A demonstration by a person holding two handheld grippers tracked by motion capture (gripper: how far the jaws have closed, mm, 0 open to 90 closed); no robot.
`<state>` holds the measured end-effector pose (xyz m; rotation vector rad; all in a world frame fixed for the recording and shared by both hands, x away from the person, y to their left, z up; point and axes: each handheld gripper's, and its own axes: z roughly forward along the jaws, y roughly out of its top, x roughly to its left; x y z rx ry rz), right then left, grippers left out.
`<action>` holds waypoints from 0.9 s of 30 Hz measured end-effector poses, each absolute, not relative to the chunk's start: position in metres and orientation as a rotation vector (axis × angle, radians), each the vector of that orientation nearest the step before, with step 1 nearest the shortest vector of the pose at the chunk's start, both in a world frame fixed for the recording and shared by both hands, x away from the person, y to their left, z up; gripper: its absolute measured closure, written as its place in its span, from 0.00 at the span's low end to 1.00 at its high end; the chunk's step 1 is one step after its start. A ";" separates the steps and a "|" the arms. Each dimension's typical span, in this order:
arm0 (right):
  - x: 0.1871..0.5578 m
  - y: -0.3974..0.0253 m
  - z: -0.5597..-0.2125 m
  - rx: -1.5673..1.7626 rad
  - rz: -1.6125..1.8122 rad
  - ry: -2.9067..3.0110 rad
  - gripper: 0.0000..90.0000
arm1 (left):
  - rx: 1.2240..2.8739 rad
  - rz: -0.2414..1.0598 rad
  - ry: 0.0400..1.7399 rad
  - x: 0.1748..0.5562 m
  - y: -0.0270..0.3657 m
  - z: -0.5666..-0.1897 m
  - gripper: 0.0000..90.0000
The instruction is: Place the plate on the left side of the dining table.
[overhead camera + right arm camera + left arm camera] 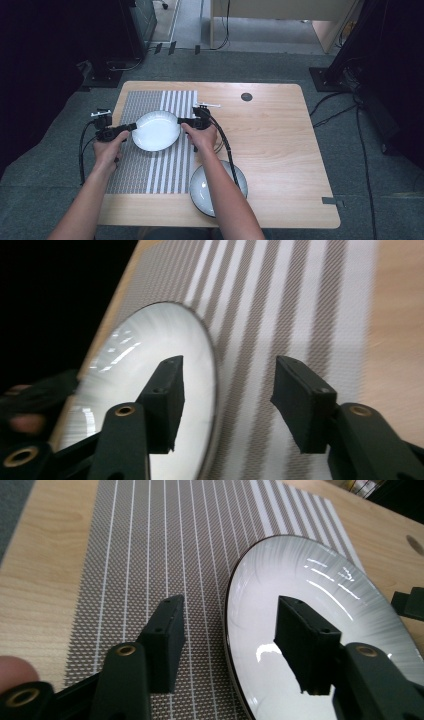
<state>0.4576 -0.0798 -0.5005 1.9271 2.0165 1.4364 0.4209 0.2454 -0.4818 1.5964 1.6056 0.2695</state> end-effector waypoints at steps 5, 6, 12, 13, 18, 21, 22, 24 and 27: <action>0.453 -0.087 -0.487 1.836 1.466 2.015 0.47 | 1.617 0.318 1.586 0.414 0.247 -0.474 0.37; 0.452 -0.089 -0.484 1.821 1.467 2.018 0.46 | 1.618 0.321 1.580 0.413 0.247 -0.473 0.35; 0.445 -0.101 -0.468 1.793 1.468 2.060 0.32 | 1.617 0.360 1.552 0.404 0.247 -0.462 0.29; 0.441 -0.108 -0.462 1.787 1.492 2.048 0.30 | 1.611 0.371 1.544 0.400 0.248 -0.458 0.27; 0.433 -0.124 -0.456 1.742 1.439 2.046 0.30 | 1.601 0.385 1.531 0.394 0.250 -0.450 0.24; 0.424 -0.138 -0.452 1.708 1.424 2.052 0.28 | 1.608 0.400 1.519 0.386 0.251 -0.445 0.22; 0.424 -0.138 -0.452 1.708 1.424 2.052 0.28 | 1.608 0.400 1.519 0.386 0.251 -0.445 0.22; 0.418 -0.146 -0.451 1.686 1.398 2.065 0.28 | 1.597 0.405 1.501 0.379 0.251 -0.442 0.21; 0.410 -0.156 -0.450 1.686 1.409 2.055 0.28 | 1.605 0.416 1.473 0.370 0.248 -0.443 0.20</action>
